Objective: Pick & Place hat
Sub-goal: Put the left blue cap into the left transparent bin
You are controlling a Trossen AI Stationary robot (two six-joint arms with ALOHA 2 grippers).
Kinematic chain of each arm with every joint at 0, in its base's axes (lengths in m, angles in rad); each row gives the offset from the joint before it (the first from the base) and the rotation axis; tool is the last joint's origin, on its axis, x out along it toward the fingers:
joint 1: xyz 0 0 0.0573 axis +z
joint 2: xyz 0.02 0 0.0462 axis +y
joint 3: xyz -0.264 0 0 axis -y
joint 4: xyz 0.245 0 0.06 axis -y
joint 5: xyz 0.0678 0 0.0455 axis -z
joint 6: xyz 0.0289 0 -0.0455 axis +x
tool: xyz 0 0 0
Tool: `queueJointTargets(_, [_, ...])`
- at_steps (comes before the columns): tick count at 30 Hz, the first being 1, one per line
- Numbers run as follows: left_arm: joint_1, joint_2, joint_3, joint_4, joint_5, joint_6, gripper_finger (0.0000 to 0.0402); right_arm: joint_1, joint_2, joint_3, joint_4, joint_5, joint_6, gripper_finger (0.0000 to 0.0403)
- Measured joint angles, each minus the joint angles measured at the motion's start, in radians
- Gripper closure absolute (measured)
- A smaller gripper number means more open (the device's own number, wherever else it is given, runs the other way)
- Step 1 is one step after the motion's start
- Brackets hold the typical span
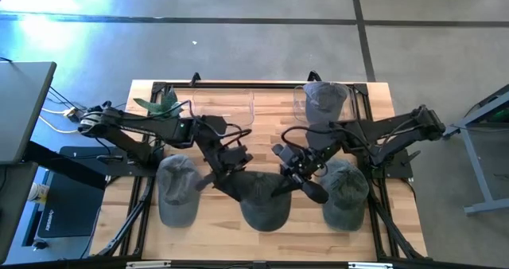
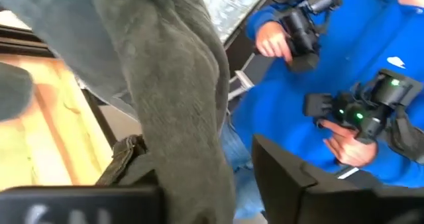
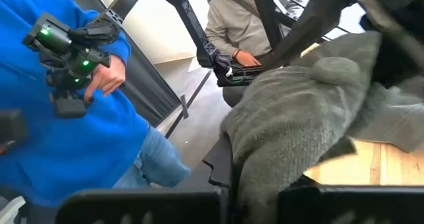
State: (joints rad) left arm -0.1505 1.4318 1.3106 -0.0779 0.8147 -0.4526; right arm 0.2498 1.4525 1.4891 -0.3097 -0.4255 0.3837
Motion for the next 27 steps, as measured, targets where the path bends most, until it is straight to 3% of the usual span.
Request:
queueJointTargets(6, [0.04,-0.032,0.0,-0.03,0.063,0.003,0.0381,-0.078,0.0,0.0,0.001,-0.062,-0.066,0.0399])
queueJointTargets(9, [0.094,-0.059,0.0,-0.111,0.055,0.035,0.0396,-0.132,0.0,0.0,0.007,-0.091,-0.128,0.0397])
queueJointTargets(19, [0.274,-0.154,0.0,-0.615,-0.257,0.449,0.0398,-0.355,0.136,0.0,0.113,-0.097,-0.437,0.0396])
queueJointTargets(27, [0.426,-0.154,0.001,-0.832,-0.511,0.803,0.0397,-0.507,0.274,0.0,0.285,-0.04,-0.581,0.0393])
